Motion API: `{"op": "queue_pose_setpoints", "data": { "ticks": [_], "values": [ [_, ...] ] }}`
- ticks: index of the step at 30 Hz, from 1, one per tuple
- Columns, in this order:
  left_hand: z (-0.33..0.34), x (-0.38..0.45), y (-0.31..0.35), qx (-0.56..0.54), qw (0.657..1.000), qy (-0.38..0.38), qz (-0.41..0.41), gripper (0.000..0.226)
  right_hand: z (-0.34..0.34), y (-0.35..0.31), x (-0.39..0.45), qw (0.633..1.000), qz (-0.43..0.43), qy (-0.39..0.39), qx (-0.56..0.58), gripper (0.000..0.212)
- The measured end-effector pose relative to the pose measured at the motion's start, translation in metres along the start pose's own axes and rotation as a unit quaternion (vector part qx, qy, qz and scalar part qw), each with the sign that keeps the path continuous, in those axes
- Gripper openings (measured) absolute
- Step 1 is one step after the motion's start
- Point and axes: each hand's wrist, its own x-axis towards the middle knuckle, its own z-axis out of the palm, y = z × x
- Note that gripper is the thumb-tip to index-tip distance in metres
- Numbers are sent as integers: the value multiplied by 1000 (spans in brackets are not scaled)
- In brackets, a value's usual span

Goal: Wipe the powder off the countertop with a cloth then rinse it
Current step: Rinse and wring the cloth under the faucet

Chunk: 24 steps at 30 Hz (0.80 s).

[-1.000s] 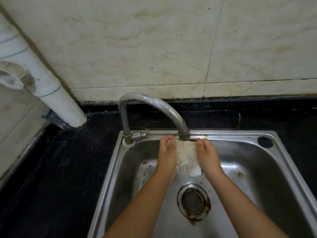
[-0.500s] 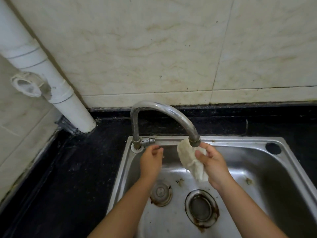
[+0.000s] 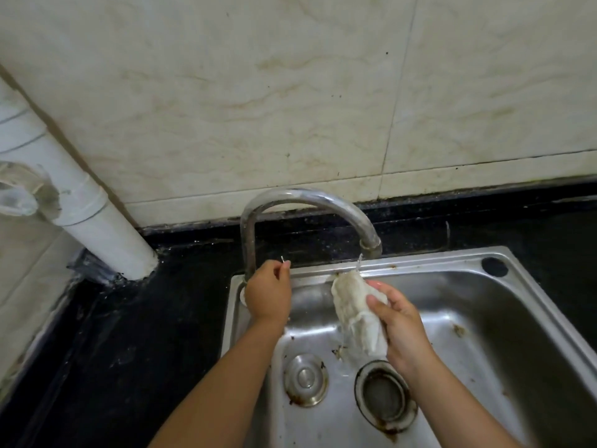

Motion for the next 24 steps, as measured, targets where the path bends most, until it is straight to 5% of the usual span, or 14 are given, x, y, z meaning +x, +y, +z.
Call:
{"op": "queue_pose_setpoints", "data": {
  "ticks": [8,13,15,17,19,21,24],
  "values": [
    [0,10,0,-14,1000,-19,-12,26,21,4,-12,999,-21,33,10,23],
    [-10,-35,-5,-116,975,-188,0,28,17,6,-33,999,-36,31,-7,26],
    [-10,-56,-8,-178,930,-317,-56,27,13,2,-46,999,-50,10,-15,28],
    [-13,-72,-4,-295,831,-437,-177,22,8,-3,-60,997,-62,-7,-47,31],
    [-14,-84,-2,-402,754,-463,-237,16,2,-6,-72,992,-81,-4,-97,35],
    [-15,-92,1,-430,763,-429,-220,10,-8,-9,-84,972,-119,30,-198,38],
    [-17,-103,7,-367,856,-343,-124,15,-19,-12,-101,902,-178,76,-385,37]
  ]
}}
